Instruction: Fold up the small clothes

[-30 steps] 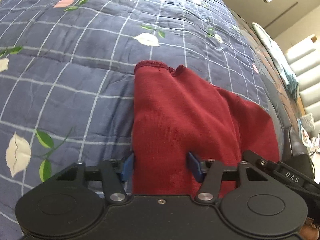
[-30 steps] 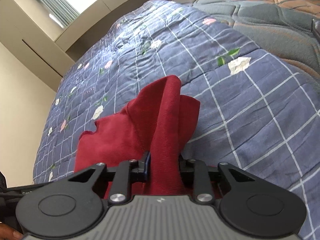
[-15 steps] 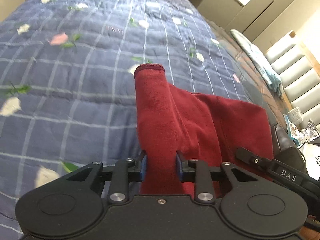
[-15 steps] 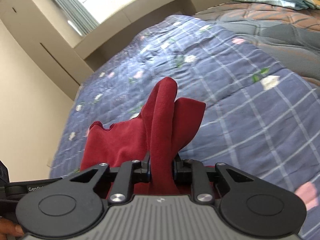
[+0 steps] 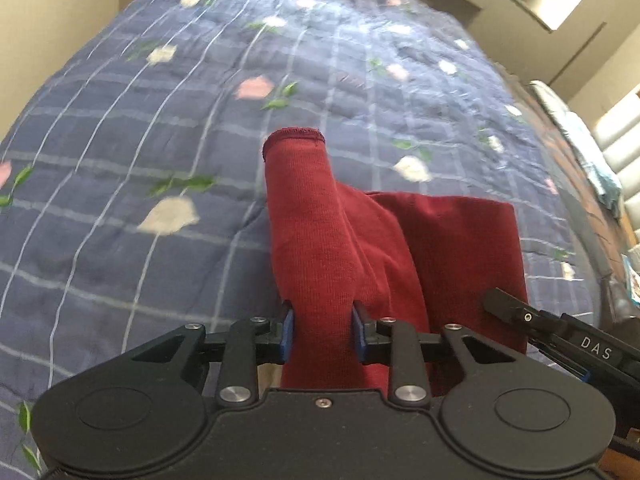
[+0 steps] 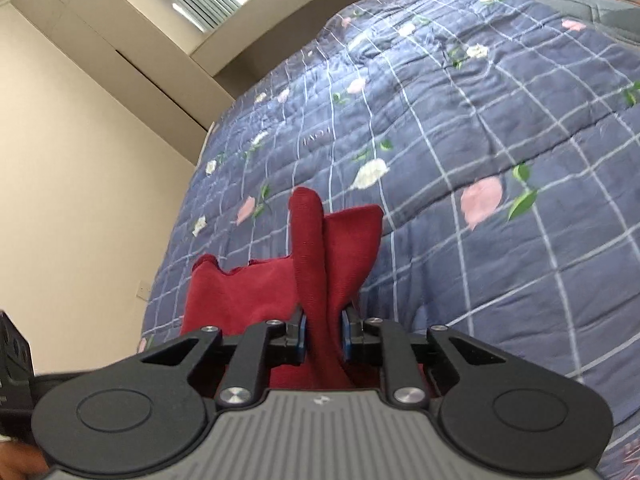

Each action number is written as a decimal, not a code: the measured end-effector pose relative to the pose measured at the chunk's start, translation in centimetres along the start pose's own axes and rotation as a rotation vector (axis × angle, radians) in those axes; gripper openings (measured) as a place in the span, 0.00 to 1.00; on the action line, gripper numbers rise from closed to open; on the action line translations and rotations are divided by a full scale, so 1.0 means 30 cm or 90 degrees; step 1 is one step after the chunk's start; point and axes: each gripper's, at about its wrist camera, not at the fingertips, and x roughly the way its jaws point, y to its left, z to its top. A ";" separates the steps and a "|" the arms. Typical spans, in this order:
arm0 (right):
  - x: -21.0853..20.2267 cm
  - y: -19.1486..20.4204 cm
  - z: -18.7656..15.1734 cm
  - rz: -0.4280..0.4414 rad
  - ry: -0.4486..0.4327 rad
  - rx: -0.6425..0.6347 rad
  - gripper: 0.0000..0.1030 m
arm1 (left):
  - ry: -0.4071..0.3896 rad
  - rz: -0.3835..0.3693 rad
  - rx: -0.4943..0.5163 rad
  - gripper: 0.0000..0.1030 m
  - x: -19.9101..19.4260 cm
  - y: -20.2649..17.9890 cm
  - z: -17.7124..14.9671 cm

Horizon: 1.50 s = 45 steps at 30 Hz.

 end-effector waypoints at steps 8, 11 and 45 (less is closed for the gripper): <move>0.001 -0.040 0.001 -0.075 -0.012 0.031 0.20 | 0.004 0.003 -0.024 0.35 0.040 0.055 -0.034; -0.004 -0.068 0.001 -0.101 -0.013 0.045 0.24 | 0.011 0.010 -0.019 0.38 0.056 0.059 -0.038; -0.810 0.199 -0.118 -0.095 -0.163 -0.341 1.00 | -0.222 0.183 -0.028 0.99 -0.641 -0.229 -0.445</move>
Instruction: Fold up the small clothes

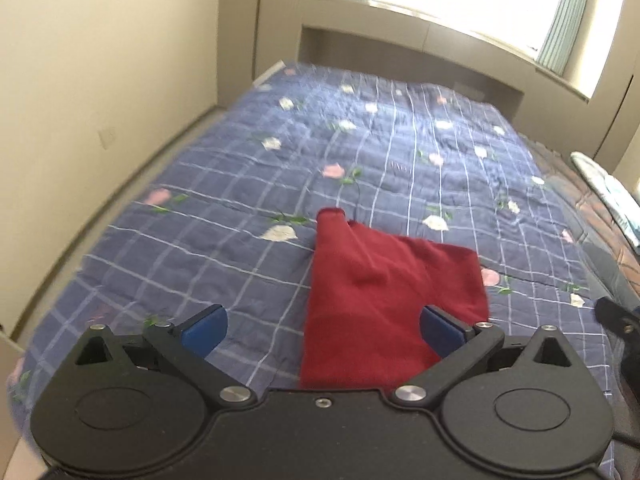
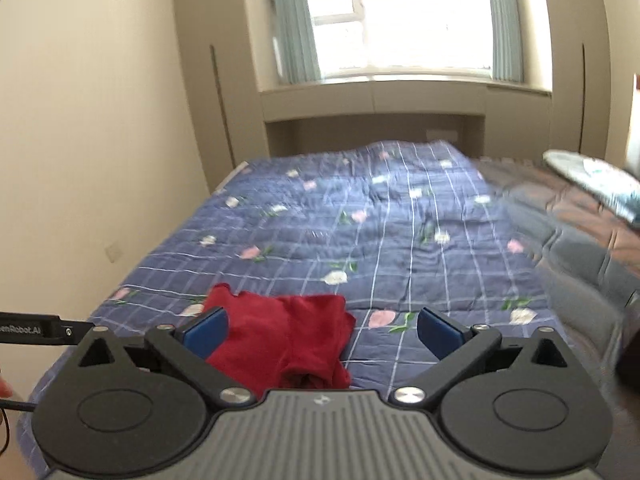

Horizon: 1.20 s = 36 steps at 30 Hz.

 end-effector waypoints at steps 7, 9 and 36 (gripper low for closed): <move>-0.334 0.014 0.005 0.035 -0.011 0.017 1.00 | -0.039 0.043 0.046 0.99 -0.376 -0.012 -0.124; -0.403 0.028 -0.005 0.045 -0.010 0.022 1.00 | -0.049 0.049 0.054 0.99 -0.479 -0.009 -0.160; -0.699 0.218 -0.179 0.070 0.091 0.015 1.00 | -0.021 0.016 0.057 0.99 -0.822 0.112 -0.435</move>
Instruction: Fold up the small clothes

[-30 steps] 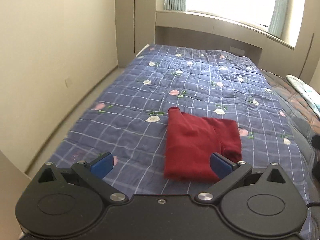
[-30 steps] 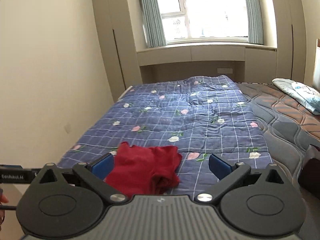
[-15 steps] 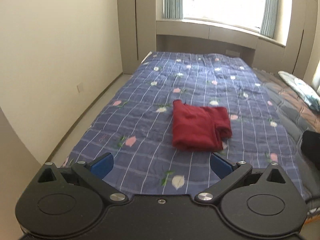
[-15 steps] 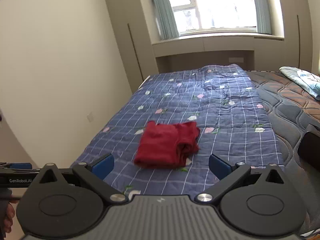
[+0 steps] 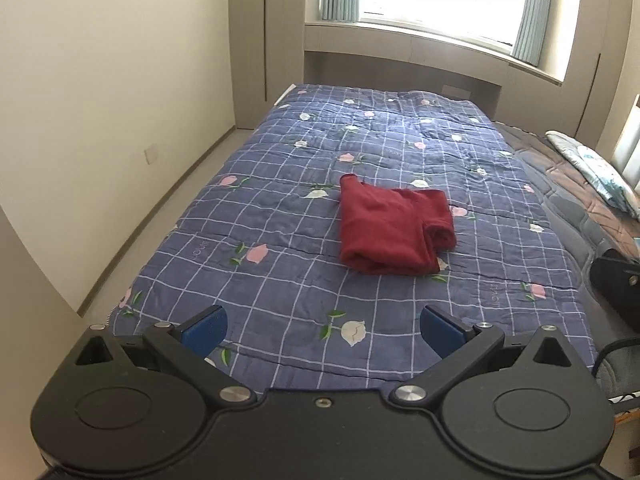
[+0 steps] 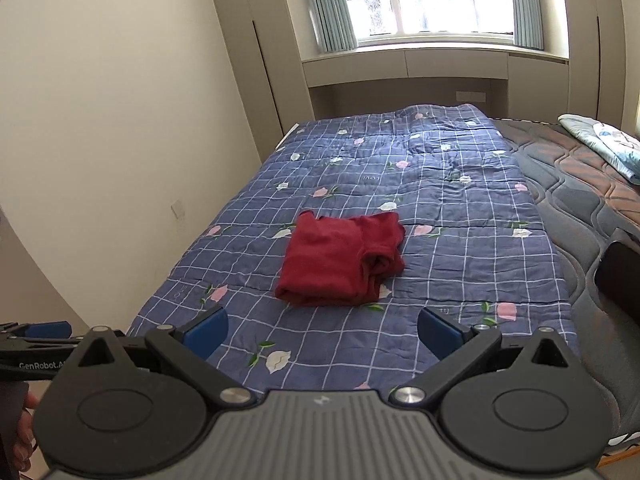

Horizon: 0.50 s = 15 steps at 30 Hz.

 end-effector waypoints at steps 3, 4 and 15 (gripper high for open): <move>0.000 0.020 0.000 -0.002 0.004 -0.003 1.00 | -0.001 -0.007 0.009 0.99 0.003 0.008 0.007; 0.001 0.026 -0.001 -0.004 0.005 -0.004 1.00 | -0.001 -0.009 0.011 0.99 0.005 0.011 0.010; 0.001 0.040 0.003 -0.017 0.007 0.005 1.00 | 0.004 -0.017 0.015 0.99 0.019 0.029 0.019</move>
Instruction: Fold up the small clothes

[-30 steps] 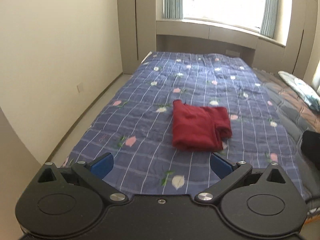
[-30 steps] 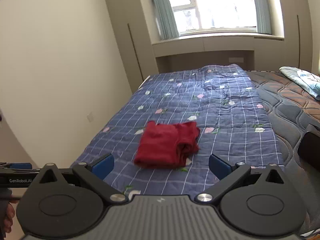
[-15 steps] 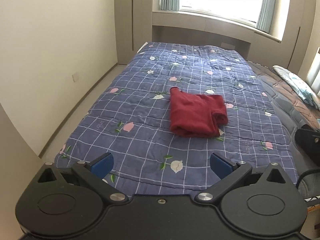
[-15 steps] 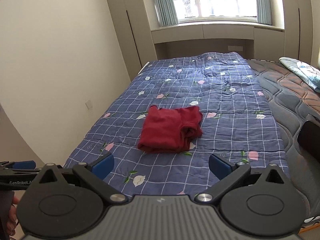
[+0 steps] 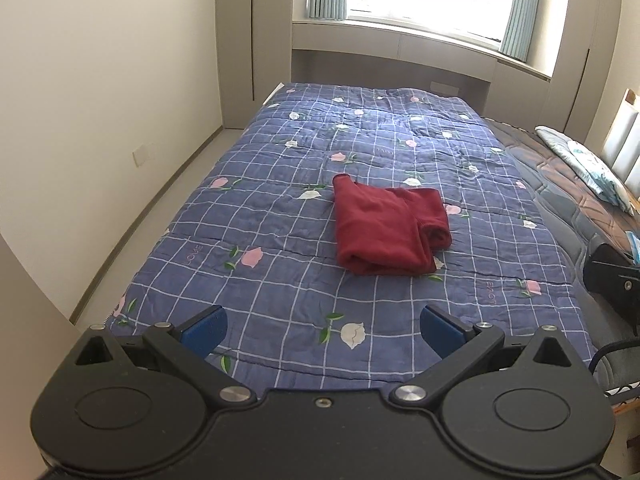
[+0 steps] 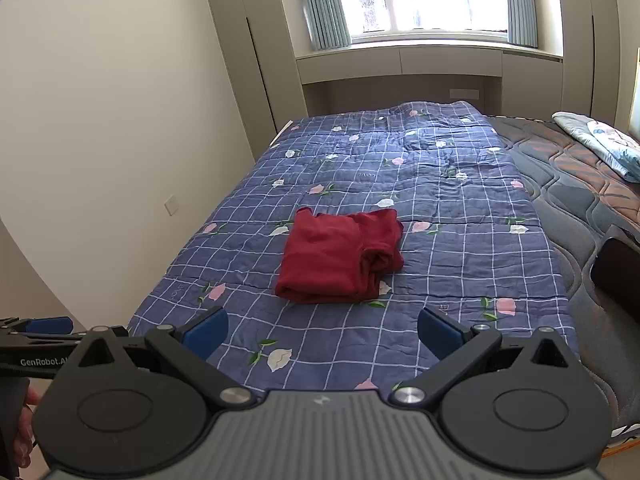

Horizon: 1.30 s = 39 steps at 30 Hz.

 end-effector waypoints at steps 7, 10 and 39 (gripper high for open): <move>0.006 0.002 0.006 0.000 0.003 0.001 1.00 | 0.002 0.002 -0.002 0.99 0.004 0.003 -0.001; 0.006 0.003 0.006 0.000 0.003 0.001 1.00 | 0.004 0.002 -0.004 0.99 0.009 0.006 -0.001; 0.015 0.000 0.005 -0.001 0.007 0.003 1.00 | 0.008 0.002 -0.004 0.99 0.019 0.007 -0.004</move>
